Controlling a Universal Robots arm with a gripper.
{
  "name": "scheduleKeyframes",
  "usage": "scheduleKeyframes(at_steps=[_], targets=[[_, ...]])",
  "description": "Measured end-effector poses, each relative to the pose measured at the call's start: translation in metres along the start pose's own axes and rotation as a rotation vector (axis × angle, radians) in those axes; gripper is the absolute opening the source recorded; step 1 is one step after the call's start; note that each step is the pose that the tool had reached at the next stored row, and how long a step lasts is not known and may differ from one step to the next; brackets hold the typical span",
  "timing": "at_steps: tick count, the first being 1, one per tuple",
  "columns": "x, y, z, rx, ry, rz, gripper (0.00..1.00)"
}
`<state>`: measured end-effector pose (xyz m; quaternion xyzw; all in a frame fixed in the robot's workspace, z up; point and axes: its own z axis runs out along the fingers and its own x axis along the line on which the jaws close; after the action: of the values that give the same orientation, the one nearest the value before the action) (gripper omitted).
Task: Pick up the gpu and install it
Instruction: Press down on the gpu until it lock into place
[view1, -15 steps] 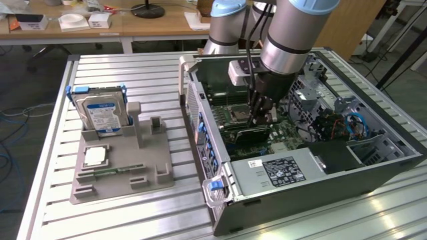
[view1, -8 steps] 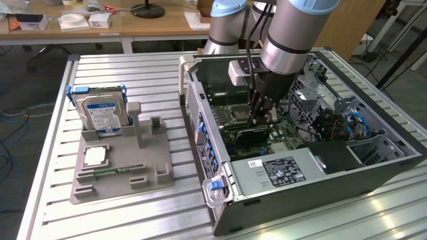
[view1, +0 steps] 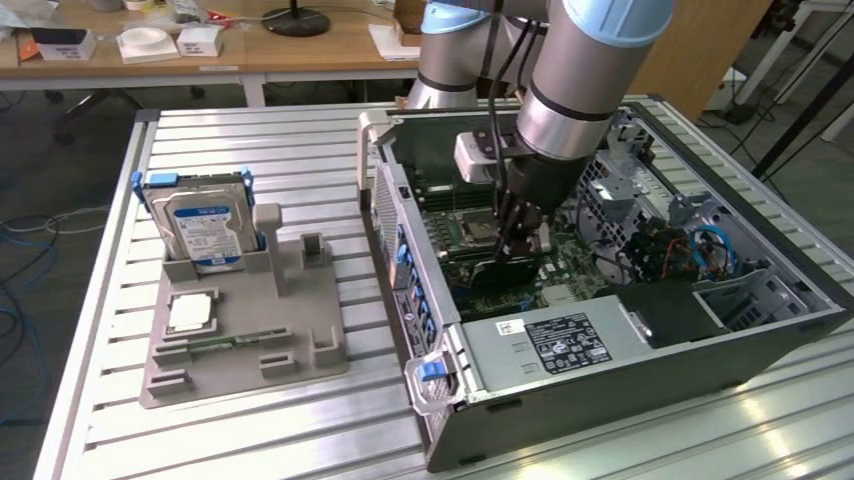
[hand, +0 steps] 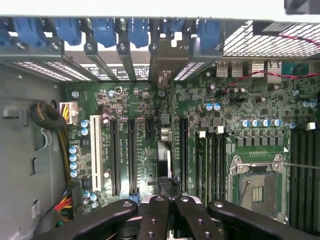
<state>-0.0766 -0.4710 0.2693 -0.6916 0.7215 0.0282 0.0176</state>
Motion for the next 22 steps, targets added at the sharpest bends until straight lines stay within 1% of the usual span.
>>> scheduleKeyframes(at_steps=[5, 6, 9, 12, 13, 14, 15, 16, 17, 18, 19, 22], targets=[[0.0, 0.0, 0.0074, -0.0002, 0.0007, 0.0, 0.11], [0.0, -0.0001, 0.0082, -0.0005, 0.0015, 0.0, 0.11], [0.0, -0.0001, 0.0092, 0.0001, 0.0003, 0.0, 0.11], [0.0, -0.0001, 0.0099, 0.0001, 0.0009, 0.0, 0.11], [0.0, -0.0001, 0.0098, 0.0001, 0.0009, 0.0, 0.11], [-0.001, -0.0001, 0.0085, 0.0005, -0.0009, 0.0, 0.11], [-0.001, 0.0, 0.0044, 0.0008, -0.0013, 0.0, 0.11], [-0.001, 0.0004, -0.0005, 0.0006, -0.0003, 0.0, 0.11], [-0.001, 0.0018, -0.0053, 0.0004, 0.0005, 0.0, 0.11], [-0.001, 0.0045, -0.009, 0.0004, 0.0001, 0.0, 0.11], [-0.001, 0.0088, -0.0114, 0.0004, 0.0003, 0.0, 0.11], [-0.001, 0.0223, -0.014, 0.0003, 0.0001, 0.0, 0.11]])
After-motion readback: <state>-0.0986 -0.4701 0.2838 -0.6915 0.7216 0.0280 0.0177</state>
